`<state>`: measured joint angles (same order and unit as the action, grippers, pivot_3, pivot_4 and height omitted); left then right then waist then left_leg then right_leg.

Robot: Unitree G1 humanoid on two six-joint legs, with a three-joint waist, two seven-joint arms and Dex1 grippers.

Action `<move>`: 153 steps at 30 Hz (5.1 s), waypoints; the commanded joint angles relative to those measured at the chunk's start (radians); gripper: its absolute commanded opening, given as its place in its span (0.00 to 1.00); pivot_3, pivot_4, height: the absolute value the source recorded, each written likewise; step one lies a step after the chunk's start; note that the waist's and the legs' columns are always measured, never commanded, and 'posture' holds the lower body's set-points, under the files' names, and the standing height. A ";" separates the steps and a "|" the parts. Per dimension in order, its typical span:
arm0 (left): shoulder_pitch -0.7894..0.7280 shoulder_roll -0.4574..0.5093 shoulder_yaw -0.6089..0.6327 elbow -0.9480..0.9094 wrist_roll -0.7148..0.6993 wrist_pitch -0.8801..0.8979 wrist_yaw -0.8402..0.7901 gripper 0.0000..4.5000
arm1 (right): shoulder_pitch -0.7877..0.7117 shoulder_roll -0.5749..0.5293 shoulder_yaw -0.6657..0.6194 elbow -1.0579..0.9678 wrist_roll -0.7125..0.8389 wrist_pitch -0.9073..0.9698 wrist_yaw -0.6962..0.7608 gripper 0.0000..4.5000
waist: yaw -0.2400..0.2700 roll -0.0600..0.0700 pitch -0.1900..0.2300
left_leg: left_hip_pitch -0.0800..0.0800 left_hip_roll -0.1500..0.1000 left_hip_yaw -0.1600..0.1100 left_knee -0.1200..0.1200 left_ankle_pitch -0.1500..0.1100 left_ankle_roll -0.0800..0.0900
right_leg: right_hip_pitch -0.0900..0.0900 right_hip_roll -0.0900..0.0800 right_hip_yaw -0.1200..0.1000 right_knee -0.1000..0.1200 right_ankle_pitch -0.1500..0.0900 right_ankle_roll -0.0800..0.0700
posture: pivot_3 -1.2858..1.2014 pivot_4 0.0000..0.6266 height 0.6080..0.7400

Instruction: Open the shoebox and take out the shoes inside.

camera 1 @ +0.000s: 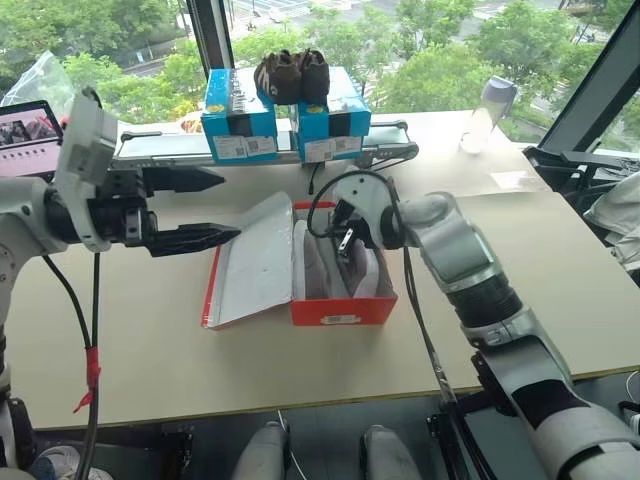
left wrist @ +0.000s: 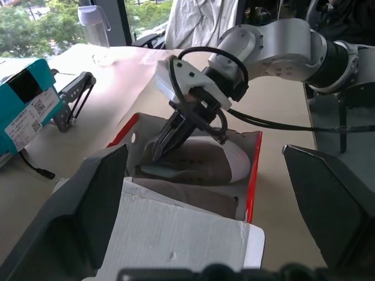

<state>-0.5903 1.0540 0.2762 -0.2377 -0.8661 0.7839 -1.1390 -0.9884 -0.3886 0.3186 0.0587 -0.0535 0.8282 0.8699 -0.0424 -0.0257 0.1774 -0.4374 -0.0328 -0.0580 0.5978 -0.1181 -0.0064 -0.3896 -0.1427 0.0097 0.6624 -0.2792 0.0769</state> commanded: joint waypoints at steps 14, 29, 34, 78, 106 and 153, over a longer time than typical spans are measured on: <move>-0.009 -0.020 -0.005 -0.013 0.004 -0.020 -0.006 1.00 | 0.038 -0.048 -0.169 -0.414 0.177 0.510 -0.041 0.99 | -0.002 0.000 0.000 | -0.001 0.002 0.001 -0.001 0.000 0.000 | -0.001 0.001 0.001 -0.001 0.000 -0.001 | 0.52 0.24 1.00; -0.024 -0.067 -0.044 -0.005 0.022 -0.035 -0.004 1.00 | 0.074 -0.202 0.121 -0.488 0.182 0.544 -0.217 0.99 | 0.012 -0.001 0.001 | -0.003 0.004 0.001 0.000 0.000 0.000 | -0.001 0.003 0.002 -0.005 0.001 -0.001 | 0.52 0.24 1.00; -0.012 -0.068 -0.037 -0.017 0.022 -0.031 0.000 1.00 | 0.030 -0.188 0.119 -0.436 0.183 0.480 -0.220 0.99 | 0.008 -0.001 0.001 | -0.003 0.005 0.001 0.000 0.000 0.000 | -0.001 0.005 0.002 -0.005 0.001 -0.001 | 0.52 0.24 1.00; 0.050 -0.059 0.019 -0.089 -0.021 0.000 0.075 1.00 | 0.033 -0.127 0.297 -0.168 0.135 0.285 -0.141 0.99 | 0.000 -0.002 0.000 | -0.002 0.015 0.003 0.000 -0.001 -0.002 | -0.002 0.016 0.003 -0.007 0.008 -0.012 | 0.52 0.24 1.00; 0.058 -0.060 0.014 -0.094 -0.035 -0.006 0.096 1.00 | -0.026 -0.147 0.341 -0.213 0.070 0.263 -0.070 0.99 | 0.000 -0.002 0.000 | -0.002 0.015 0.003 -0.001 -0.001 -0.002 | -0.003 0.016 0.003 -0.007 0.008 -0.012 | 0.52 0.24 1.00; 0.036 -0.087 -0.027 -0.084 -0.026 -0.030 0.089 1.00 | -0.143 -0.086 0.081 -0.204 0.027 0.380 -0.074 0.00 | 0.004 -0.008 -0.003 | -0.011 0.032 0.006 -0.001 -0.003 -0.005 | -0.014 0.033 0.006 -0.013 0.016 -0.024 | 0.52 0.24 1.00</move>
<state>-0.5285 0.9715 0.2459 -0.3166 -0.9013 0.7810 -1.0410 -1.0964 -0.4600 0.4499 -0.0940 -0.0426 1.1809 0.8047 -0.0387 -0.0334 0.1748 -0.4489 -0.0008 -0.0517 0.5968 -0.1218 -0.0123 -0.4039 -0.1100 0.0153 0.6488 -0.2630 0.0532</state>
